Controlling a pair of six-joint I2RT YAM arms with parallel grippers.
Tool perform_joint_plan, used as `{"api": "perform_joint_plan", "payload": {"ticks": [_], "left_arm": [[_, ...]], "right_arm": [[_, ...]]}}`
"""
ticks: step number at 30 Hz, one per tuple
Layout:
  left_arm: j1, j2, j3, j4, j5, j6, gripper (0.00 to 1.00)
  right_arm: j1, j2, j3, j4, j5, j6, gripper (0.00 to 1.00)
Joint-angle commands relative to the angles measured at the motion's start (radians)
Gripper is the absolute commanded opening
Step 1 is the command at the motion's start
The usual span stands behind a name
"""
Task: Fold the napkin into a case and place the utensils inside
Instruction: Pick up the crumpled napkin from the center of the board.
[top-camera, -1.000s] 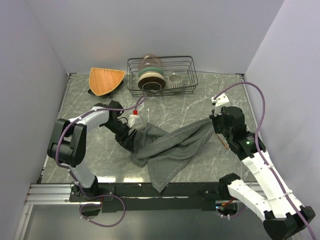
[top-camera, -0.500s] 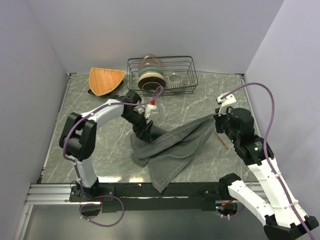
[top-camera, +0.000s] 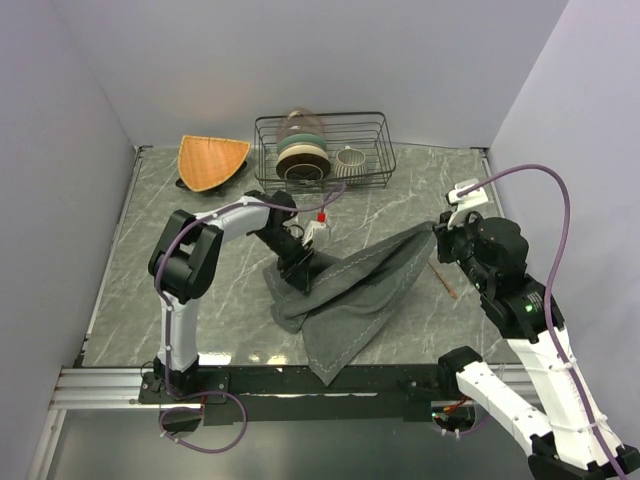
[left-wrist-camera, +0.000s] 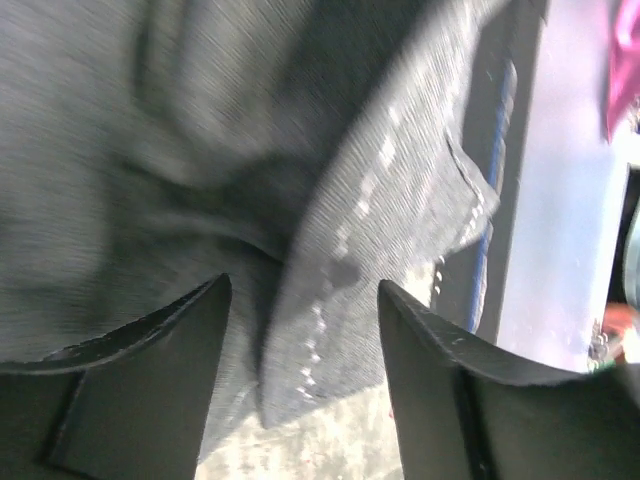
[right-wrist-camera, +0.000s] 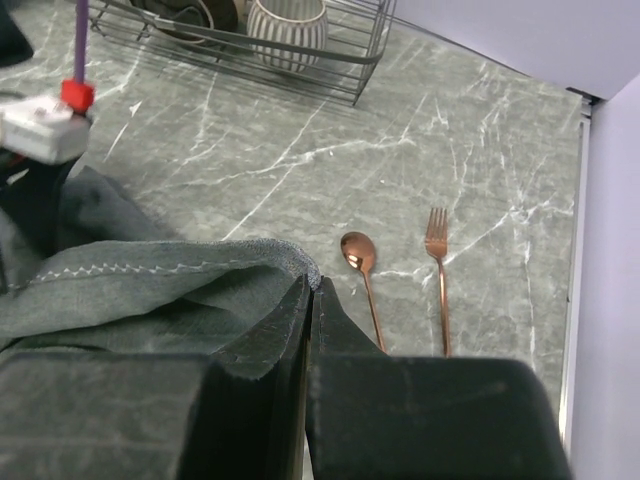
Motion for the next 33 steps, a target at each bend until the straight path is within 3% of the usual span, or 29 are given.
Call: {"api": "perform_joint_plan", "payload": {"ticks": [1,10,27,33], "left_arm": [[-0.009,-0.041,-0.057,-0.154,0.071,0.191,0.62],[0.010,-0.155,-0.175,-0.135,-0.017,0.231,0.48],[0.083,-0.231,-0.270,-0.099,0.063,0.199,0.44],[0.083,-0.210,-0.278,-0.019,0.074,0.096,0.46]], "right_arm": [[-0.007,-0.001,0.057,0.023,0.046,0.010,0.00],[-0.007,0.002,0.082,0.020,0.086,0.001,0.00],[-0.007,-0.011,0.074,0.013,0.109,0.010,0.00],[-0.008,-0.008,0.074,0.013,0.099,0.011,0.00]]}}
